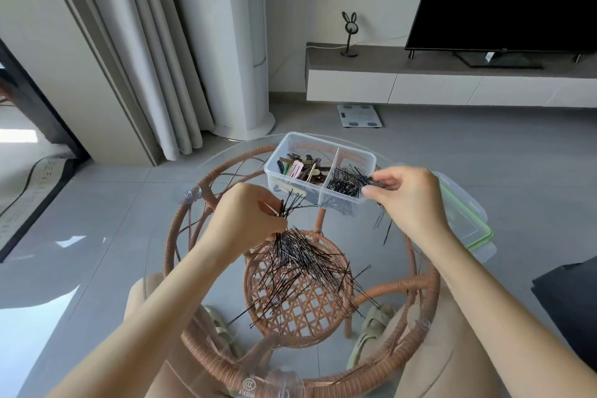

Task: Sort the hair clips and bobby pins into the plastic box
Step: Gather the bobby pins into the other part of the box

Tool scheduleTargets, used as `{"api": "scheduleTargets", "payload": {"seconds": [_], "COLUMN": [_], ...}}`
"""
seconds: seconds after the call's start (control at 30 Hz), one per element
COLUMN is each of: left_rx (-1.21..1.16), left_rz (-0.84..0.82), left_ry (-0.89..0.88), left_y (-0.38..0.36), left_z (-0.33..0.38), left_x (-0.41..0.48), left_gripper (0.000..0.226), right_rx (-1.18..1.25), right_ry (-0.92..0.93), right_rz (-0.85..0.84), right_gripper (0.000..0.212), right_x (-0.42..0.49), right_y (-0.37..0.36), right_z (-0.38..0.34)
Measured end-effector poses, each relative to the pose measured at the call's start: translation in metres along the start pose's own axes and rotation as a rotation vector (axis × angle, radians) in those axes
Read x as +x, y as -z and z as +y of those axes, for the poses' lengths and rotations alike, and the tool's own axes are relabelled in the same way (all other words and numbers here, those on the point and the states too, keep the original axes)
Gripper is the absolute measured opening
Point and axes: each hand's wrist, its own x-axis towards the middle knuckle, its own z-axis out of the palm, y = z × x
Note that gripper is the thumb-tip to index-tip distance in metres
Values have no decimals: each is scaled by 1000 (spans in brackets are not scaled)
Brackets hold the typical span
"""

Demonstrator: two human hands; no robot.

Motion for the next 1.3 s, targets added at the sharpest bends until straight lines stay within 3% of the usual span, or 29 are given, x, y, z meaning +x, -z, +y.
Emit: {"api": "scheduleTargets", "payload": {"seconds": [0.13, 0.3, 0.47, 0.57, 0.73, 0.83, 1.03, 1.07, 1.2, 1.23, 1.3], "left_rx": [-20, -22, 0, 2, 2, 72, 313, 346, 486, 502, 508], "left_rz": [12, 16, 22, -1, -27, -59, -38, -56, -157, -160, -145], "left_ry": [-36, -49, -60, -83, -131, -139, -160, -160, -198, -210, -252], "left_y": [-1, -2, -4, -10, -35, -60, -105, -109, -114, -114, -107], "left_z": [13, 23, 35, 51, 78, 92, 98, 97, 90, 87, 83], "left_x": [9, 18, 34, 46, 78, 102, 127, 129, 136, 137, 136], "left_gripper": [16, 16, 12, 9, 15, 11, 29, 22, 6, 12, 25], "right_rx": [-49, -231, -314, -296, -105, -242, -581, -598, -706, -733, -782], "right_ry": [-109, -298, -215, -158, -124, -159, -178, -148, -111, -114, -75], "right_rz": [71, -5, -153, -106, -42, -42, -281, -274, -200, -188, -187], "right_gripper": [16, 8, 21, 40, 44, 39, 28, 18, 13, 8, 17], "right_x": [48, 86, 90, 88, 73, 44, -2, -5, -10, -11, -13], "right_y": [-28, -64, -65, -49, -21, -2, -10, -13, -27, -30, -35], "right_z": [2, 14, 9, 14, 42, 55, 87, 91, 101, 100, 102]}}
